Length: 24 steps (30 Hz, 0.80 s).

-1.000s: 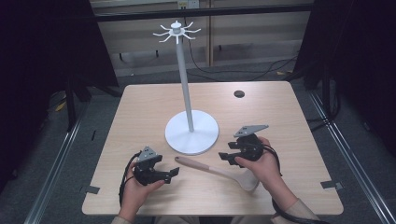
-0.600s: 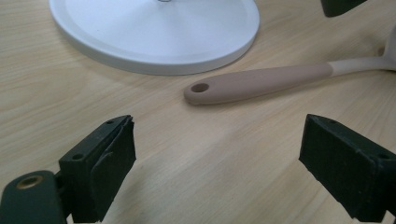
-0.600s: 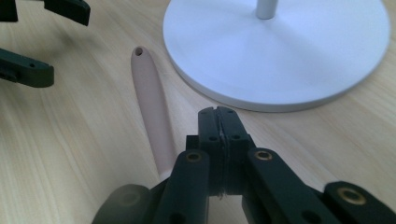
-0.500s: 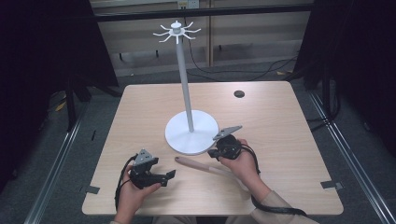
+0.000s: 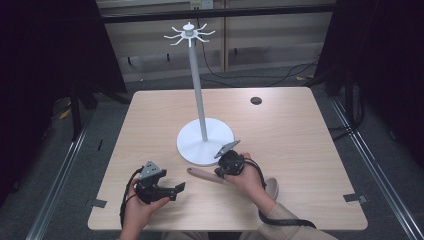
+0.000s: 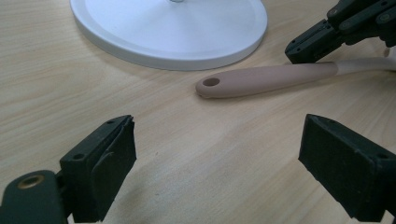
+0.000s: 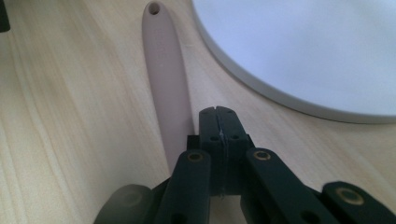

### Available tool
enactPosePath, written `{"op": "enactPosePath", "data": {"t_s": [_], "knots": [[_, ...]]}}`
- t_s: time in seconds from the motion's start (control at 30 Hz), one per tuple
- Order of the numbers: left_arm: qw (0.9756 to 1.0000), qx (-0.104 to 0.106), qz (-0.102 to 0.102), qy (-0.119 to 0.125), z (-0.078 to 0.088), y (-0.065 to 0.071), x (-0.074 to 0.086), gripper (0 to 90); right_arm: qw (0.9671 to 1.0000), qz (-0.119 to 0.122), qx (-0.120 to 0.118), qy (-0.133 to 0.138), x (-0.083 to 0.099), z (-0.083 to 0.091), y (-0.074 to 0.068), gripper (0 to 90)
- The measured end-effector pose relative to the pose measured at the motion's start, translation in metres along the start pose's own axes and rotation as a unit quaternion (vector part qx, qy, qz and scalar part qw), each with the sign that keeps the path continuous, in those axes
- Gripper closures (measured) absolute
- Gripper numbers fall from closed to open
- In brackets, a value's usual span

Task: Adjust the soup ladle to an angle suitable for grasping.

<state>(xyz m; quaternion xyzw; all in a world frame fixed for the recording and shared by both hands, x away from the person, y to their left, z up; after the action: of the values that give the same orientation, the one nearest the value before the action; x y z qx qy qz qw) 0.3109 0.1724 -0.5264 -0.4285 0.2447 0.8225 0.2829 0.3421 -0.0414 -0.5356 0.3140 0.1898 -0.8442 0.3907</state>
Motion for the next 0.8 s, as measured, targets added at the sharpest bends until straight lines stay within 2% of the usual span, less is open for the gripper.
{"op": "enactPosePath", "data": {"t_s": [0.17, 0.27, 0.4, 0.53, 0.73, 0.77, 0.8], "knots": [[1.0000, 0.001, 0.002, 0.001, -0.001, -0.001, 0.000, 10.8, 1.0000, 0.001, -0.006, -0.003, 0.002, -0.002, -0.002, 90.0], [1.0000, -0.001, 0.000, 0.001, 0.000, -0.001, 0.000, 10.8, 0.9998, 0.002, -0.021, -0.004, 0.003, -0.001, -0.007, 90.0], [1.0000, -0.003, 0.003, 0.003, 0.000, -0.002, 0.000, 10.8, 0.9994, 0.020, -0.027, -0.011, 0.003, -0.001, -0.013, 90.0], [1.0000, -0.002, 0.004, 0.003, 0.000, -0.002, 0.000, 10.8, 0.9988, 0.023, -0.041, -0.014, 0.004, 0.000, -0.018, 89.8], [1.0000, -0.003, 0.004, 0.003, 0.001, -0.003, 0.000, 10.8, 0.9986, 0.030, -0.041, -0.015, 0.002, 0.003, -0.018, 85.2], [1.0000, -0.005, 0.004, 0.004, 0.001, -0.004, 0.000, 10.8, 0.9986, 0.034, -0.039, -0.010, 0.001, 0.004, -0.017, 83.7], [1.0000, -0.006, 0.005, 0.003, 0.002, -0.004, 0.000, 10.8, 0.9989, 0.024, -0.039, -0.001, -0.003, 0.011, -0.016, 78.2]]}}
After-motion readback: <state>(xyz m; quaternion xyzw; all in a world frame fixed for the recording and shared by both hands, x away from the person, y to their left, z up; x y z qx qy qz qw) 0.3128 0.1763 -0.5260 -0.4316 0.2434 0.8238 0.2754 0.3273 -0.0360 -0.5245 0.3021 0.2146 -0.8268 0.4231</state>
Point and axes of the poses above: each handheld gripper's, and its own axes: z roughly backward along the jaws, x roughly out of its underside, y roughly to its right, the point moved 6 cm from there along -z, roughly forward along the jaws, and after that the axes turned 6 degrees about y, right-handed, at the moved point
